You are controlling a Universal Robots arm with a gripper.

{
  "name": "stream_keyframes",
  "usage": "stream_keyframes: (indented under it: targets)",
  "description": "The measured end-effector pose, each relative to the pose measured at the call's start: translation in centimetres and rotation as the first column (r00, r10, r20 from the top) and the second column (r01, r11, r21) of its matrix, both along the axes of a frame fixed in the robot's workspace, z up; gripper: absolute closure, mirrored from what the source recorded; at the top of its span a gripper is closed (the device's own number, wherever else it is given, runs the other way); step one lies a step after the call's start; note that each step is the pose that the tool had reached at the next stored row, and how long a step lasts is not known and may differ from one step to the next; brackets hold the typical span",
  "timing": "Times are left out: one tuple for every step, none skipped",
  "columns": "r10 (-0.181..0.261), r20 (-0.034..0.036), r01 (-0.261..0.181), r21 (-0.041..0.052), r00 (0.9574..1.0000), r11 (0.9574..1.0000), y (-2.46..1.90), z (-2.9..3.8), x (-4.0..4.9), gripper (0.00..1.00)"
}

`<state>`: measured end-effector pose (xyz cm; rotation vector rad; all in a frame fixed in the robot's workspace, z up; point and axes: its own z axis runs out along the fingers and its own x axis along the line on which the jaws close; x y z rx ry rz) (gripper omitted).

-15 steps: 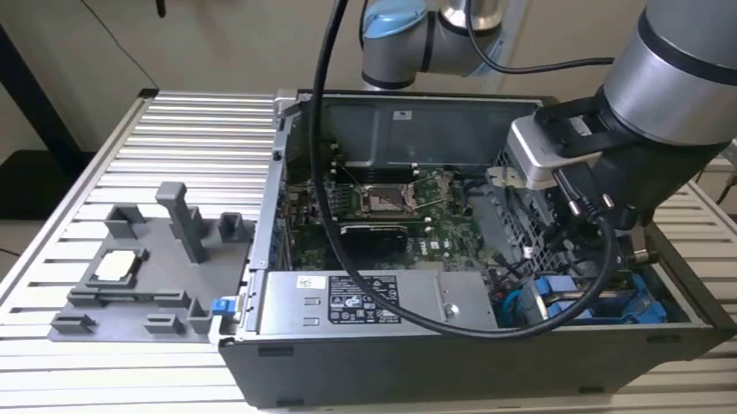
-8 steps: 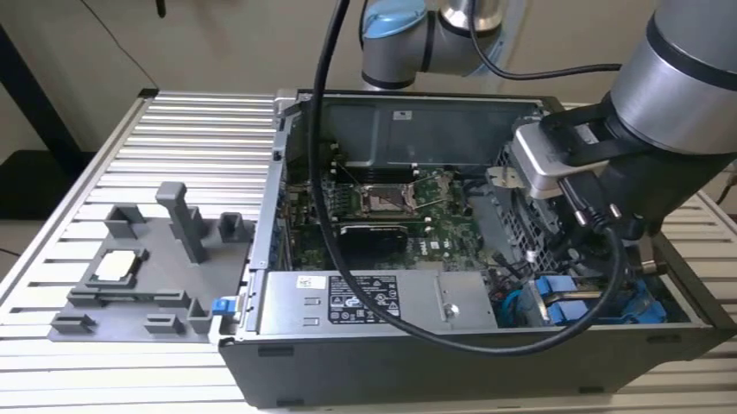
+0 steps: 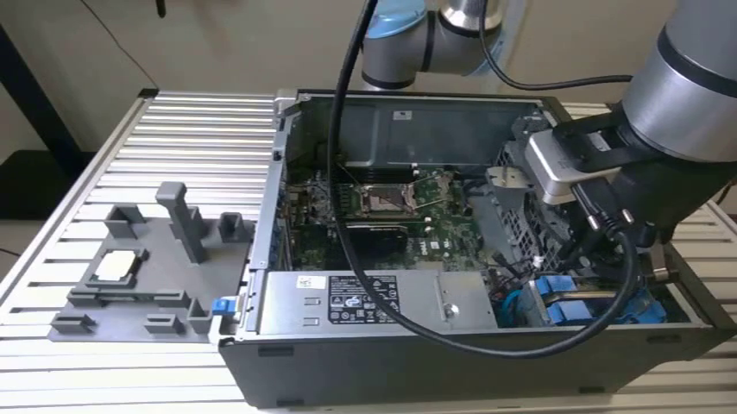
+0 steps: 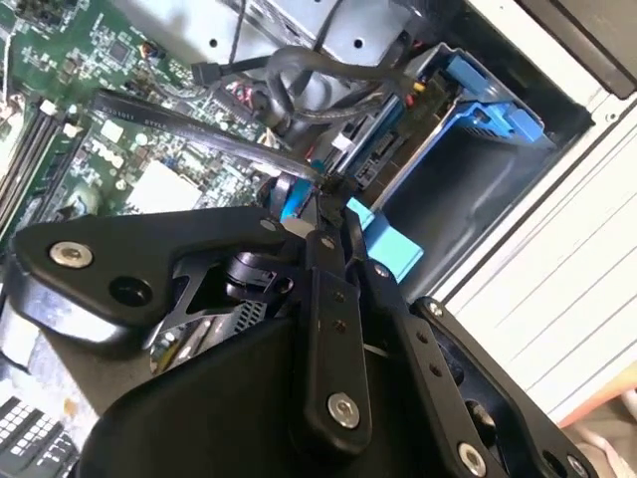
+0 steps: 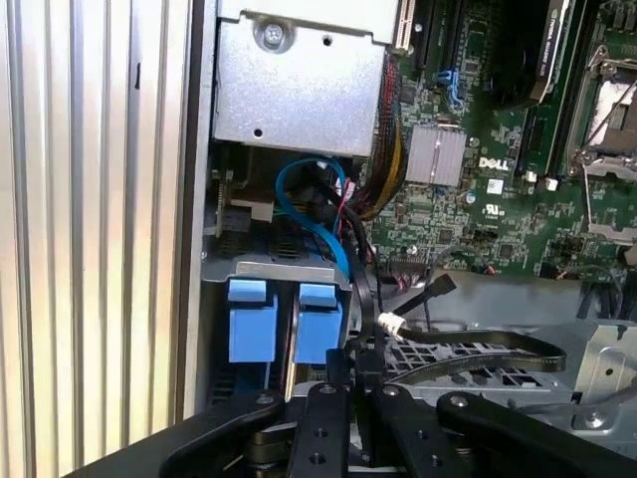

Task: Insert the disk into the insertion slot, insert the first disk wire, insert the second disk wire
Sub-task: 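Insert the second disk wire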

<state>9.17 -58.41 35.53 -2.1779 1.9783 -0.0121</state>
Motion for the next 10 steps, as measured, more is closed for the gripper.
stream_keyframes:
  targets:
    - [-0.004,0.0000,0.004,-0.0067,1.0000,1.0000,0.00,-0.01,0.02,0.84]
    - [-0.008,0.0000,0.008,-0.0138,1.0000,0.9999,0.00,0.00,0.03,0.84]
    - [-0.012,0.0001,0.012,-0.0202,0.9999,0.9997,0.00,-0.01,0.04,0.84]
    - [-0.016,0.0002,0.016,-0.0260,0.9999,0.9995,0.00,-0.01,0.07,0.84]
    - [-0.021,0.0002,0.021,-0.0308,0.9998,0.9993,0.00,-0.06,0.19,0.84]
    - [-0.024,0.0003,0.024,-0.0322,0.9997,0.9992,0.00,-0.13,0.36,0.84]
    - [-0.026,0.0002,0.026,-0.0326,0.9997,0.9991,0.00,-0.15,0.48,0.84]
    - [-0.028,-0.0001,0.028,-0.0329,0.9996,0.9991,0.00,-0.18,0.63,0.84]
    - [-0.029,-0.0028,0.028,-0.0358,0.9996,0.9990,0.01,-0.22,0.79,0.84]
    - [-0.029,-0.0066,0.029,-0.0406,0.9996,0.9988,0.00,-0.23,0.95,0.84]
